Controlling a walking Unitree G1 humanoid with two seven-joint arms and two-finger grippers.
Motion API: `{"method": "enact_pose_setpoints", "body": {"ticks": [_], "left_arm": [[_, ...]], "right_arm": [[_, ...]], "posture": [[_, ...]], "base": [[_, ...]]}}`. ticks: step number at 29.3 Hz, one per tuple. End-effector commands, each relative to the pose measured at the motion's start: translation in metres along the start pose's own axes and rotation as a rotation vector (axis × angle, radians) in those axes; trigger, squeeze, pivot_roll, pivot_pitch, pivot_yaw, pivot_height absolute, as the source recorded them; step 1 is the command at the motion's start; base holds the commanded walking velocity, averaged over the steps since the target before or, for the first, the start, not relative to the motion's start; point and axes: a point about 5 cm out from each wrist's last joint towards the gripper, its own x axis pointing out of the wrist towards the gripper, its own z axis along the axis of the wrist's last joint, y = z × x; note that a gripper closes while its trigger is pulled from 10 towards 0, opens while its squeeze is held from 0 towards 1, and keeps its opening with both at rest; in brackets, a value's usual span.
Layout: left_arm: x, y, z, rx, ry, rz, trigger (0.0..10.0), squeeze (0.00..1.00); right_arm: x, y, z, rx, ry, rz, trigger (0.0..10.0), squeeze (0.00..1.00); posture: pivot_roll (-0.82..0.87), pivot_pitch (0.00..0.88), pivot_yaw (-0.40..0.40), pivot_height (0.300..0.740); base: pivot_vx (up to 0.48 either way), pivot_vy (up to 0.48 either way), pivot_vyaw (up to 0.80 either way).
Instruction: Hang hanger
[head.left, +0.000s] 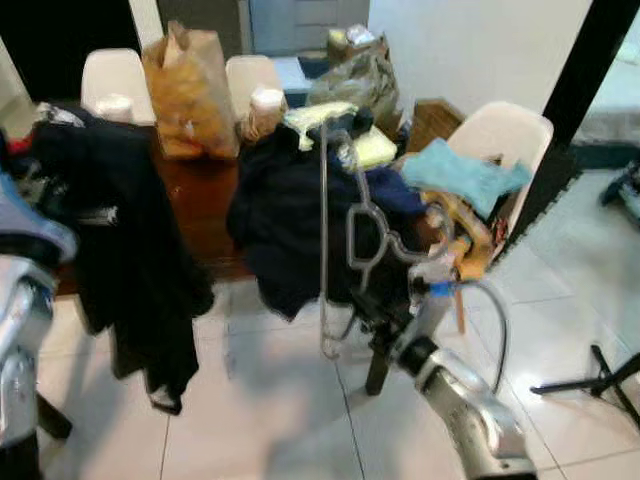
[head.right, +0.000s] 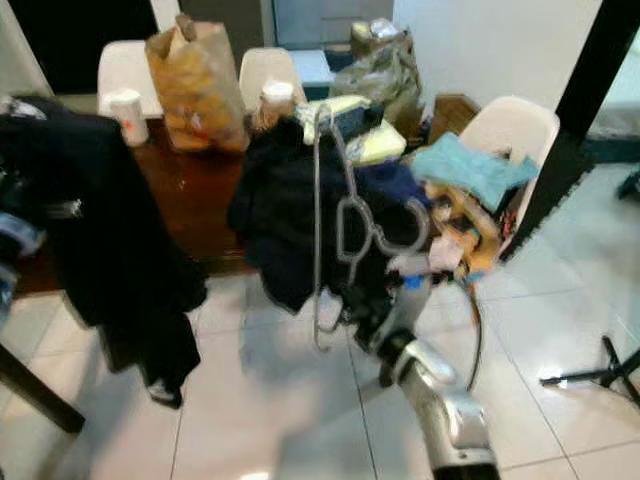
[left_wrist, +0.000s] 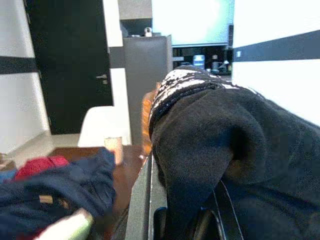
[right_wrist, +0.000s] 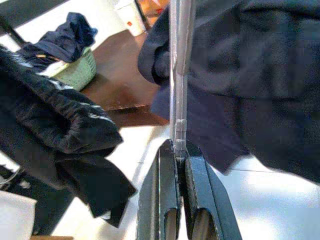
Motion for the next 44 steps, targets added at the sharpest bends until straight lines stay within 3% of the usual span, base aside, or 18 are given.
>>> {"method": "enact_pose_setpoints", "body": {"ticks": [1,5,8,11,14,22,24,26,29,30,31,32,33,34,35,36,39,44], "left_arm": [[0.006,0.001,0.021,0.018,-0.091,-0.016,10.0,0.0],[0.017,0.001,0.045,0.022,-0.172,-0.035,10.0,0.0],[0.027,0.008,0.08,0.044,-0.282,-0.051,10.0,0.0],[0.03,0.01,0.089,0.05,-0.31,-0.055,10.0,0.0],[0.034,0.012,0.114,0.102,-0.379,-0.072,10.0,0.0],[0.034,0.028,0.12,0.177,-0.376,0.013,10.0,0.0],[0.034,0.038,0.103,0.196,-0.295,0.06,10.0,0.0],[0.034,0.038,0.097,0.196,-0.263,0.063,10.0,0.0],[0.034,0.032,0.061,0.169,-0.103,0.02,10.0,0.0],[0.034,0.032,0.061,0.169,-0.103,0.02,10.0,0.0],[0.025,0.02,0.011,0.159,0.105,-0.021,10.0,0.0],[0.025,0.02,0.011,0.159,0.105,-0.021,10.0,0.0],[0.018,0.013,-0.008,0.167,0.179,-0.045,10.0,0.0],[0.018,0.013,-0.008,0.167,0.179,-0.045,10.0,0.0],[0.009,0.003,-0.029,0.165,0.251,-0.084,10.0,0.0],[0.009,0.003,-0.029,0.165,0.251,-0.084,10.0,0.0],[-0.017,-0.034,-0.07,0.194,0.389,-0.269,10.0,0.0],[-0.03,-0.051,-0.085,0.267,0.442,-0.38,10.0,0.0]], "right_arm": [[-0.004,-0.005,-0.001,-0.014,0.006,-0.021,10.0,0.0],[-0.004,-0.004,-0.002,-0.034,0.02,-0.021,10.0,0.0],[-0.004,-0.004,-0.002,-0.029,0.019,-0.026,10.0,0.0],[-0.004,-0.005,-0.002,-0.026,0.018,-0.027,10.0,0.0],[-0.005,-0.008,0.0,0.001,0.009,-0.037,10.0,0.0],[-0.007,-0.008,0.0,-0.001,0.007,-0.041,10.0,0.0],[-0.008,-0.008,-0.001,-0.001,0.009,-0.041,10.0,0.0],[-0.009,-0.008,-0.001,-0.001,0.01,-0.041,10.0,0.0],[-0.009,-0.008,-0.001,-0.001,0.012,-0.041,10.0,0.0],[-0.009,-0.008,-0.001,-0.001,0.012,-0.041,10.0,0.0],[-0.009,-0.007,-0.001,-0.003,0.013,-0.042,10.0,0.0],[-0.009,-0.007,-0.001,-0.003,0.013,-0.042,10.0,0.0],[-0.009,-0.007,-0.001,-0.004,0.013,-0.043,10.0,0.0],[-0.009,-0.007,-0.001,-0.004,0.013,-0.043,10.0,0.0],[-0.009,-0.007,-0.001,-0.005,0.012,-0.045,10.0,0.0],[-0.009,-0.007,-0.001,-0.005,0.012,-0.045,10.0,0.0],[-0.011,-0.008,0.0,-0.006,0.01,-0.049,10.0,0.0],[-0.011,-0.009,0.001,-0.006,0.01,-0.05,10.0,0.0]], "posture": [[0.0,0.042,0.021,0.74],[0.0,0.041,0.021,0.74],[-0.01,0.044,0.02,0.74],[0.0,0.047,0.019,0.74],[0.0,0.05,0.018,0.74],[-0.01,0.056,0.015,0.74],[0.0,0.063,0.015,0.74],[0.0,0.063,0.015,0.74],[0.0,0.066,0.015,0.74],[0.0,0.066,0.015,0.74],[0.0,0.07,0.017,0.74],[0.0,0.07,0.017,0.74],[-0.01,0.071,0.016,0.74],[-0.01,0.071,0.016,0.74],[-0.01,0.074,0.016,0.74],[-0.01,0.074,0.016,0.74],[-0.01,0.078,0.016,0.74],[-0.01,0.078,0.016,0.74]], "base": [[0.48,0.0,0.0],[0.48,0.0,-0.75],[0.48,0.0,-0.78],[0.48,0.0,-0.78],[0.48,0.0,0.0],[0.48,0.0,0.0],[0.431,0.0,0.0],[0.382,0.0,0.0],[0.0,0.0,0.0],[0.0,0.0,0.0],[0.0,0.0,0.0],[0.0,0.0,0.0],[0.0,0.0,0.0],[0.0,0.0,0.0],[0.0,0.0,0.0],[0.0,0.0,0.0],[0.0,0.0,0.0],[0.0,0.0,0.0]]}}
